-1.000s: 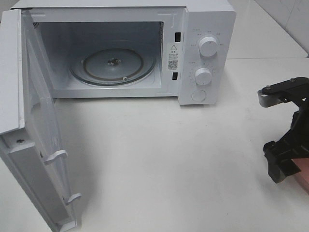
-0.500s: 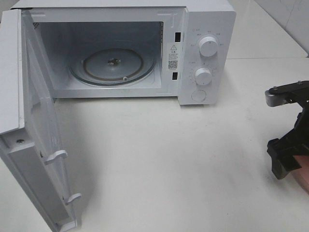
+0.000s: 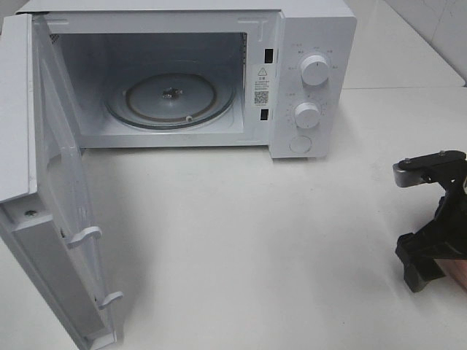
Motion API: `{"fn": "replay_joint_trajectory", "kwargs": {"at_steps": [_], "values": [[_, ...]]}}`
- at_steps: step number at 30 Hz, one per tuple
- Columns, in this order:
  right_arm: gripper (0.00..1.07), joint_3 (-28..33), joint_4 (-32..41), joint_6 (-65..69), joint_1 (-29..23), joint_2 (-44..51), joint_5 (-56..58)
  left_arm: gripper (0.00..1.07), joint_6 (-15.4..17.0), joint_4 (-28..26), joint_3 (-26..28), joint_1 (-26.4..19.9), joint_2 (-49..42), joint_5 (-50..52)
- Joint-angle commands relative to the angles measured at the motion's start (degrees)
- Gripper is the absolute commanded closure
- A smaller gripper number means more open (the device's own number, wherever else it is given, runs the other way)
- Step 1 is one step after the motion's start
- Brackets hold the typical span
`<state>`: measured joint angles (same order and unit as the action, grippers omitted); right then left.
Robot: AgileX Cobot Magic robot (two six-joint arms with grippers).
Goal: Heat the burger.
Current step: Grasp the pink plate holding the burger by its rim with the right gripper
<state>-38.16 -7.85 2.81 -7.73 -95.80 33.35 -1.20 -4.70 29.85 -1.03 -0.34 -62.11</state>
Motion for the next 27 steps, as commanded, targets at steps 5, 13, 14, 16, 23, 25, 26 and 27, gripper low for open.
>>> {"fn": "replay_joint_trajectory", "kwargs": {"at_steps": [5,13,14,16,23,25,26,27], "values": [[0.17,0.5,-2.0,1.4,0.3,-3.1,-2.3,0.07,-0.1,-0.1,-0.1,0.0,-0.9,0.7],[0.18,0.5,-3.1,1.6,0.3,-4.3,-3.7,0.07,-0.1,-0.1,-0.1,0.0,-0.9,0.7],[0.18,0.5,-3.1,1.6,0.3,-4.9,-3.7,0.07,-0.1,-0.1,-0.1,0.0,-0.9,0.7],[0.2,0.5,-3.1,1.6,0.3,-5.8,-3.7,0.07,-0.1,-0.1,-0.1,0.0,-0.9,0.7],[0.31,0.5,-3.1,1.7,0.3,-6.3,-3.1,0.07,-0.1,-0.1,-0.1,0.0,-0.9,0.7],[0.41,0.5,-3.1,2.1,0.3,-6.3,-2.5,0.07,-0.1,-0.1,-0.1,0.0,-0.9,0.7],[0.41,0.5,-3.1,2.1,0.3,-6.3,-2.5,0.07,-0.1,-0.1,-0.1,0.0,-0.9,0.7],[0.49,0.5,-3.1,2.8,0.3,-6.3,-2.4,0.07,-0.1,-0.1,-0.1,0.0,-0.9,0.7]]}}
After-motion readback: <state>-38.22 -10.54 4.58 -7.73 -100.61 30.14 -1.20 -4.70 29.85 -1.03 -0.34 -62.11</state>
